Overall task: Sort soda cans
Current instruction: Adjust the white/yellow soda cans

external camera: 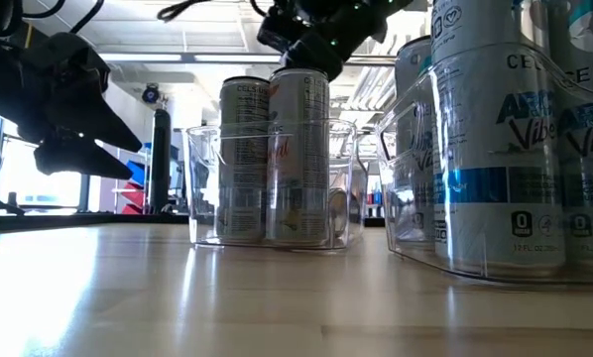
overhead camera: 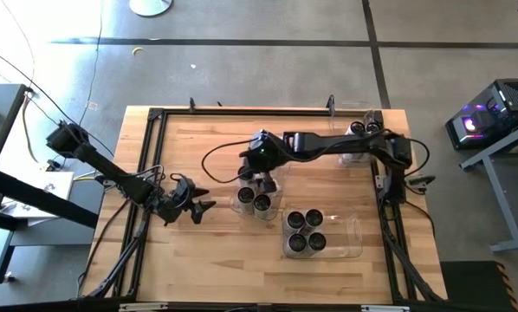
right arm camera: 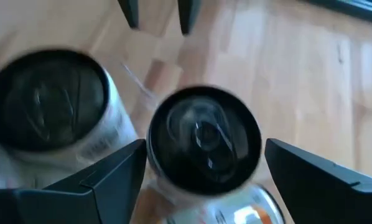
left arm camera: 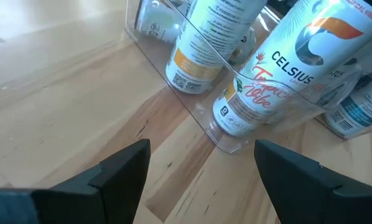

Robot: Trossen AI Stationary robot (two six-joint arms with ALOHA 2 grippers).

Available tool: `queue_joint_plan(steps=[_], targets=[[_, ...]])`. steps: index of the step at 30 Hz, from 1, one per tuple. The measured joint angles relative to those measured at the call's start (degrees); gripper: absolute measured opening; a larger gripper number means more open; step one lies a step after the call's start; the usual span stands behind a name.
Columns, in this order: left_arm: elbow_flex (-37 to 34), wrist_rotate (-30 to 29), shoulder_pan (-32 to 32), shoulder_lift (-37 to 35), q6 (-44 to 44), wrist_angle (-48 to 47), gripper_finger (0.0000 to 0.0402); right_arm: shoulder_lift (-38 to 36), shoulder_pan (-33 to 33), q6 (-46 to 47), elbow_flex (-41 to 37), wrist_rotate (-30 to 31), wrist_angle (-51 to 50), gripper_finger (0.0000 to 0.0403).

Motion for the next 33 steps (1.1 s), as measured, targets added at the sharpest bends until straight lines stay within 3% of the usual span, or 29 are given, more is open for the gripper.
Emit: queue_joint_plan(steps=[8,14,25,33], targets=[[0.0,-1.0,0.0,0.0,0.0,0.2,0.0282,2.5,0.1,1.5,0.0,-2.7,2.5,0.0313],[0.0,-1.2,0.0,0.0,0.0,0.4,0.0282,2.2,0.3,2.8,0.0,-3.6,2.0,0.0242],[0.0,-1.3,0.0,0.0,0.0,0.4,0.0282,1.4,0.5,5.7,0.0,-7.0,2.3,0.0242],[0.0,-1.3,0.0,0.0,0.0,0.4,0.0282,1.0,1.1,7.1,0.1,-7.1,3.4,0.0327]])
